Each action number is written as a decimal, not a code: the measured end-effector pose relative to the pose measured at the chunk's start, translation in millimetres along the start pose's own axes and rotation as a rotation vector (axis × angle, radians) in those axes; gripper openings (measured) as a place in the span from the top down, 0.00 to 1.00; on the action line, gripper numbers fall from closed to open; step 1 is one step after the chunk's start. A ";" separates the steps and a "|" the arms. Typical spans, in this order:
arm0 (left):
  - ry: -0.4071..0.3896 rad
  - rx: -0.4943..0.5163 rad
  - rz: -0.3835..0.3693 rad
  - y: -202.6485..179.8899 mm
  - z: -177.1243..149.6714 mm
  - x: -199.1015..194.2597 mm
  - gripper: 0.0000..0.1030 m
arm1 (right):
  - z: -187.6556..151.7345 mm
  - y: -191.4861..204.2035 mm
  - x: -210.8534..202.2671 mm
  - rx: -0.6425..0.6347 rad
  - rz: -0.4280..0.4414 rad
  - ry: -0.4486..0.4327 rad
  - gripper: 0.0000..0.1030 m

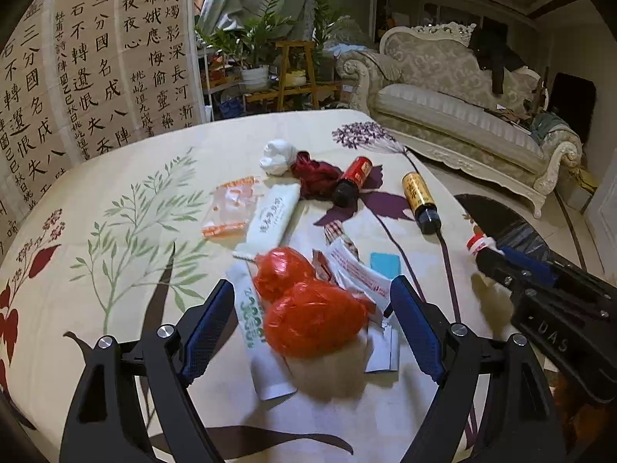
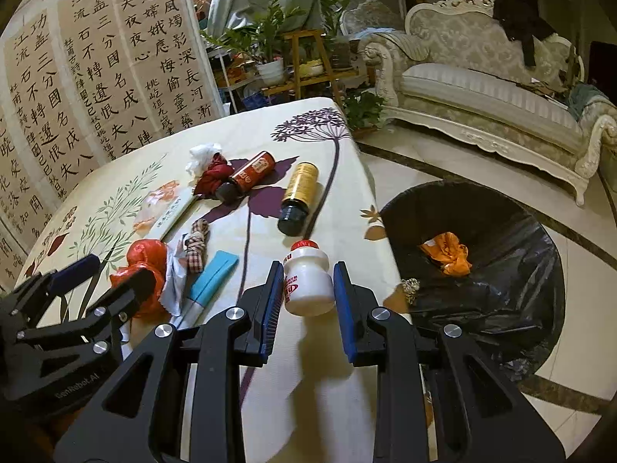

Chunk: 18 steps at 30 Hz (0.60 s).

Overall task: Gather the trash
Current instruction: 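Grasp the red plastic bag with the left gripper while the right gripper holds the bottle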

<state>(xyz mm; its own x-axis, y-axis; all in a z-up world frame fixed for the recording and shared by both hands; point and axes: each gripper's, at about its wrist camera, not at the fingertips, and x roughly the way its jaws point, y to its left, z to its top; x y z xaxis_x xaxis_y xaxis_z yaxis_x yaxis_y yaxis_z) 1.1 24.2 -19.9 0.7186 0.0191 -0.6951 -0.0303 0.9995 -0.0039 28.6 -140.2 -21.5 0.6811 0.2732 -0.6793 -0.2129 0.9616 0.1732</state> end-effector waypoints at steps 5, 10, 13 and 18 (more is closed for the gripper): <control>0.027 -0.017 0.010 4.4 -5.3 6.9 0.37 | -2.8 -5.5 0.5 0.011 0.004 0.001 0.75; 0.026 -0.008 -0.007 4.4 -7.5 6.6 0.52 | -3.2 -7.7 1.1 0.020 0.005 0.001 0.75; 0.015 0.002 -0.012 3.8 -7.4 3.3 0.54 | -3.4 -8.2 0.9 0.020 0.005 0.000 0.75; -0.004 0.011 -0.010 4.7 -7.2 -2.5 0.55 | -3.5 -8.6 1.4 0.019 0.004 0.001 0.75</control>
<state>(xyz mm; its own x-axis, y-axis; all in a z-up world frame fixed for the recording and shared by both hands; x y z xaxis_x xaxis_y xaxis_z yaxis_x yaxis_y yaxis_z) -5.9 28.7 -23.4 0.7214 0.0091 -0.6925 -0.0155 0.9999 -0.0030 28.9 -148.2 -26.3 0.6793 0.2766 -0.6797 -0.2019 0.9610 0.1892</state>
